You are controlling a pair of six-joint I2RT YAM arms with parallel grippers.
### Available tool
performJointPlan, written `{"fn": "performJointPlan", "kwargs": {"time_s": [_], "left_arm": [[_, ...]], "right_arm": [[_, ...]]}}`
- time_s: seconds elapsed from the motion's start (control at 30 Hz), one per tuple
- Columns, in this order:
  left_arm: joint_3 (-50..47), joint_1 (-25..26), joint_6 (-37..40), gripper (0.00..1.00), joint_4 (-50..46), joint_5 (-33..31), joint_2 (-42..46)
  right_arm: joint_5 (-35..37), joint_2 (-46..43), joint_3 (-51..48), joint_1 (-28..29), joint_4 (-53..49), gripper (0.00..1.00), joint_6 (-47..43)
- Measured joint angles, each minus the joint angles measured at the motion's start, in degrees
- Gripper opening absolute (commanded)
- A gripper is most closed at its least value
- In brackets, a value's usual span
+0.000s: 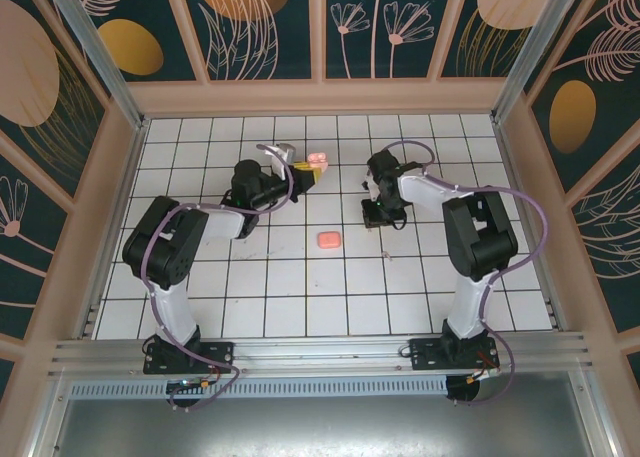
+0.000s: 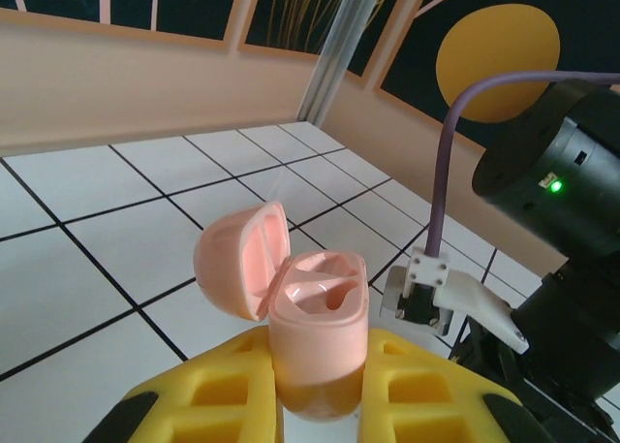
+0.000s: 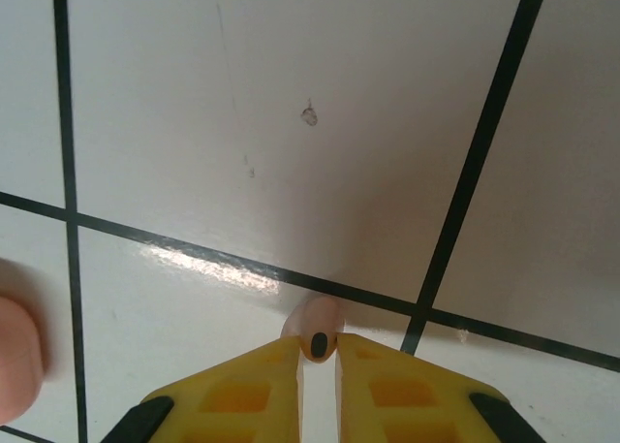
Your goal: Insert the wireless bluetooth earbuds into the charging case
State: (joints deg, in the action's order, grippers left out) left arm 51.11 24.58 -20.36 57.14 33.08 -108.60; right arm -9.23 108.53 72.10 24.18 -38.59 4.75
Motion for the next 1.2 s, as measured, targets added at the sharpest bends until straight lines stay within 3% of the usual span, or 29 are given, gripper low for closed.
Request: {"fn": "performJointPlan", "kwargs": {"time_s": [0.13,0.27,0.43,0.63,0.8,1.2], "left_arm": [[2.38,0.00,0.26,0.15,-1.64,0.46,-2.01],[4.42,0.00,0.35,0.15,-4.35,0.98,-3.58],[7.43,0.00,1.27,0.15,-7.78,0.96,-3.65],[7.96,-0.07,2.32,0.15,-8.17,1.22,-3.76],[7.78,-0.74,0.72,0.15,-2.97,3.04,-6.36],[5.44,-1.11,-0.07,0.15,1.16,6.38,-7.17]], "right_arm": [[0.22,0.94,1.62,-0.02,-1.64,0.21,-0.20],[0.11,1.42,3.72,-0.11,-4.22,0.34,-0.07],[-1.81,1.16,8.26,-0.55,-8.17,0.40,1.40],[-4.85,-0.15,10.16,-3.10,-11.23,0.40,6.16],[-5.81,0.42,10.16,-5.53,-11.93,0.41,9.46],[-5.88,6.19,11.43,-5.55,-11.98,0.40,10.91]]}}
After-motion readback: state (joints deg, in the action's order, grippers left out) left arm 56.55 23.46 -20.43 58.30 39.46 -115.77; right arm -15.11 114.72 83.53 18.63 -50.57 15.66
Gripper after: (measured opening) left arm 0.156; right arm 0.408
